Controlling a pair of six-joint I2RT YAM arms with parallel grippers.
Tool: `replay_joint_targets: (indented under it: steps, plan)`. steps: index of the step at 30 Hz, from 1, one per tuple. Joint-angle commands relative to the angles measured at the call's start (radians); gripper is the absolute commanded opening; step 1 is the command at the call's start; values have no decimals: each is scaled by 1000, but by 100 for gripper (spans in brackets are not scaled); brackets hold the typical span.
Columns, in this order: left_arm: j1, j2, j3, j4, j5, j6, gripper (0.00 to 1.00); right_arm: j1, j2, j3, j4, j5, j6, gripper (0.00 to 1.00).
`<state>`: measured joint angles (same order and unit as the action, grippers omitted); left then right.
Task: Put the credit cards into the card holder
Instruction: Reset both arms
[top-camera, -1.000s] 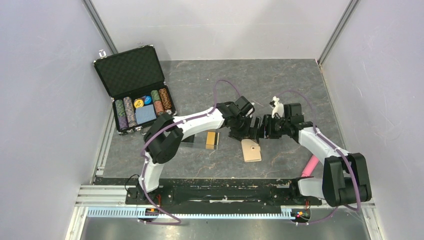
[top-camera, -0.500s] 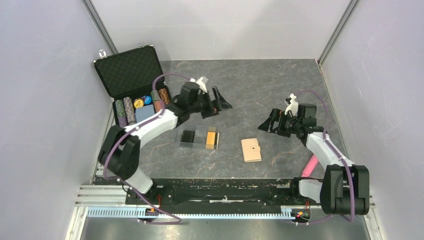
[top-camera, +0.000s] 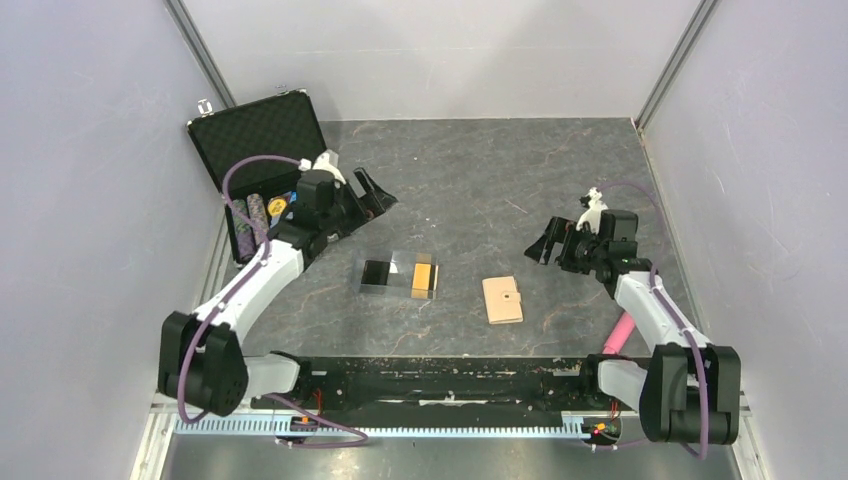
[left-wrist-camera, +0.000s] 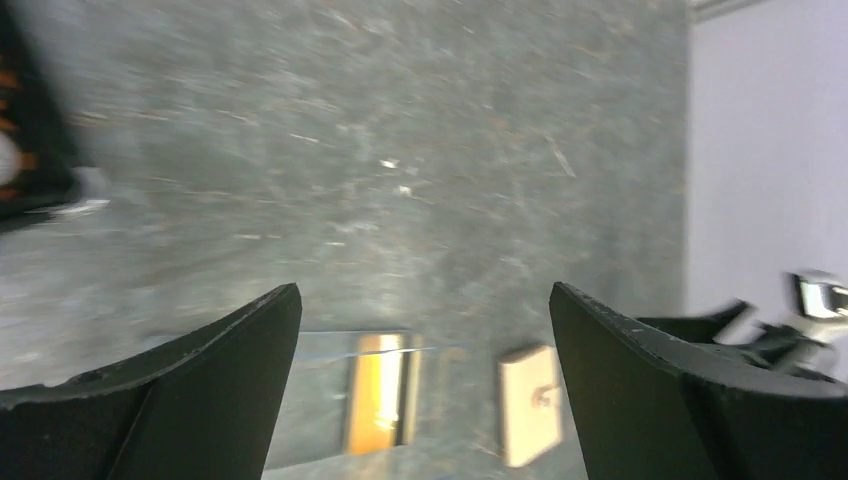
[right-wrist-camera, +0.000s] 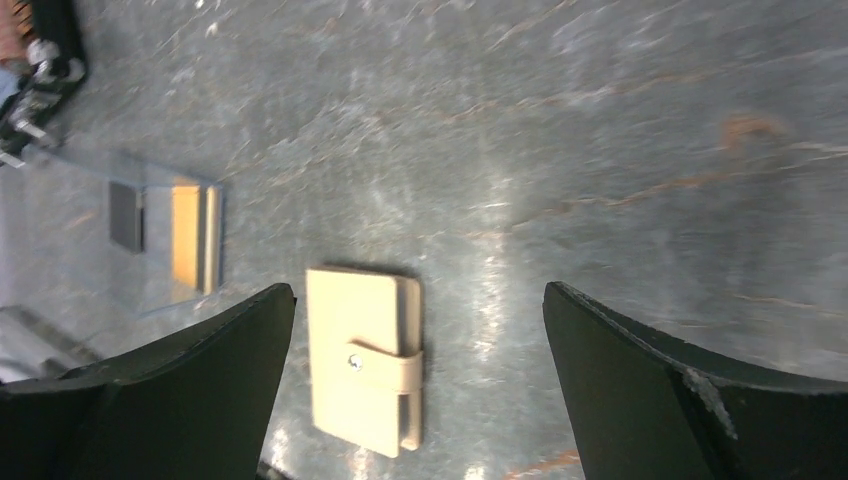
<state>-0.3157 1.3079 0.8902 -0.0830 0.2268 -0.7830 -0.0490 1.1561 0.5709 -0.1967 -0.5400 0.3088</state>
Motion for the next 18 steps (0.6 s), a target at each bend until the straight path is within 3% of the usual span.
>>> replay_joint_targets:
  steps: [1, 3, 7, 10, 12, 16, 18]
  plan:
    - [1, -171, -32, -157, -390, 337, 100, -2, -91, -9, 5, 261, -84, 98]
    - [2, -245, -110, -94, -582, 433, 100, -2, -140, -52, 47, 368, -93, 98]
    - [3, -382, -374, 281, -806, 634, 100, -2, -309, -250, 287, 570, -103, 98]
    - [7, -395, -496, 450, -795, 724, 100, 0, -427, -442, 554, 677, -164, 98]
    - [15, -363, -536, 496, -795, 698, 100, 0, -468, -562, 714, 723, -220, 98]
    - [32, -248, -589, 590, -703, 706, 100, 0, -389, -697, 956, 718, -299, 98]
    - [36, -173, -644, 743, -662, 736, 100, 4, -325, -754, 1107, 714, -300, 98]
